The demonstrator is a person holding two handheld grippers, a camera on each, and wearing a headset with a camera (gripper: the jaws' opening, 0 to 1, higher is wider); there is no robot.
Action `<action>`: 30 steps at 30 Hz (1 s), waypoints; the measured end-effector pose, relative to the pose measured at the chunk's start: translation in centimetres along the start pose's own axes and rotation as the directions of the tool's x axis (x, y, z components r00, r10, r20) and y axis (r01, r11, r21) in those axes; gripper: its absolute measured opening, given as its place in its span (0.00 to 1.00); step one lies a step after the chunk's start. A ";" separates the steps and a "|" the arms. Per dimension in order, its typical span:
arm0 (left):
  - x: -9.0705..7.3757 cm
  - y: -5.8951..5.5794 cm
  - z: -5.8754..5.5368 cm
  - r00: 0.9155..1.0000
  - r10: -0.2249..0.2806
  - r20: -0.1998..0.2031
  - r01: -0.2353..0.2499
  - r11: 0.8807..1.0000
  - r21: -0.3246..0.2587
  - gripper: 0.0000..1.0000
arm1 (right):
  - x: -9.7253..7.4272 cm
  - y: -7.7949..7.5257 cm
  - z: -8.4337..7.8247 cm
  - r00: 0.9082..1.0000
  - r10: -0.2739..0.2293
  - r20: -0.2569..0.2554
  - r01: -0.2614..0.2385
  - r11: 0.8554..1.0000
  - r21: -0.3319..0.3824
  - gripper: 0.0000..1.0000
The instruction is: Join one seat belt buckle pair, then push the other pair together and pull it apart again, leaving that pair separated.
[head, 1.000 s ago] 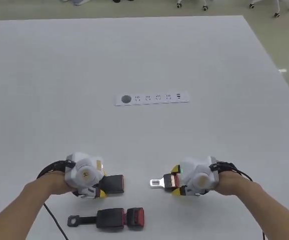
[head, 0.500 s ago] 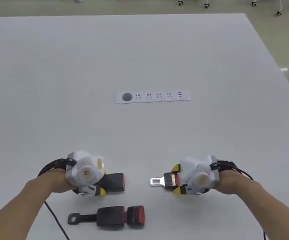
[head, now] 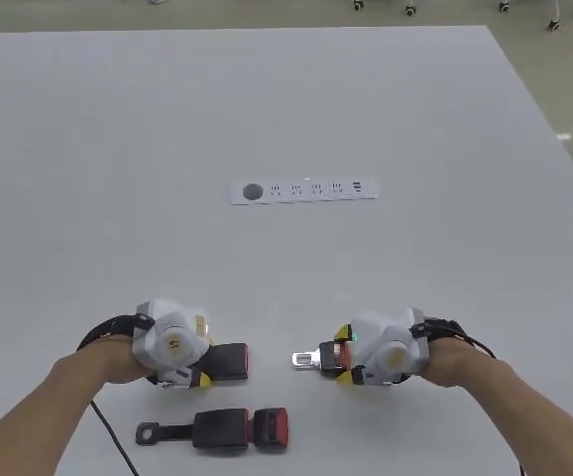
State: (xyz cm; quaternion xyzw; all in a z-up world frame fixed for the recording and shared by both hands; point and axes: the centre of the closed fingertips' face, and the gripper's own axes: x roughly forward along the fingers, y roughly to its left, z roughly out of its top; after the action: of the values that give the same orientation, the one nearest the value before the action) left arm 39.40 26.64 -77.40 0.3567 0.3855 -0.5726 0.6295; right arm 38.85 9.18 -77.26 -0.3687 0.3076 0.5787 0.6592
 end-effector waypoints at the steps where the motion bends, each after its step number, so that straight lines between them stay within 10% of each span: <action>1: 0.0 0.0 0.0 1.000 0.000 0.001 0.000 1.000 -0.001 0.32 | 0.2 -0.1 0.1 1.000 -0.001 0.002 0.001 1.000 -0.001 0.30; 30: 0.0 -0.1 0.1 1.000 -0.021 -0.013 0.020 1.000 -0.017 0.32 | 2.7 -0.4 4.8 0.998 0.014 0.061 -0.012 1.000 -0.027 0.30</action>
State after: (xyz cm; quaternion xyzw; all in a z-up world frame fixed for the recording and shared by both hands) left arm 39.26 26.54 -77.40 0.3510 0.3983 -0.5733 0.6241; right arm 39.52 14.62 -76.88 -0.3575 0.2820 0.5980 0.6596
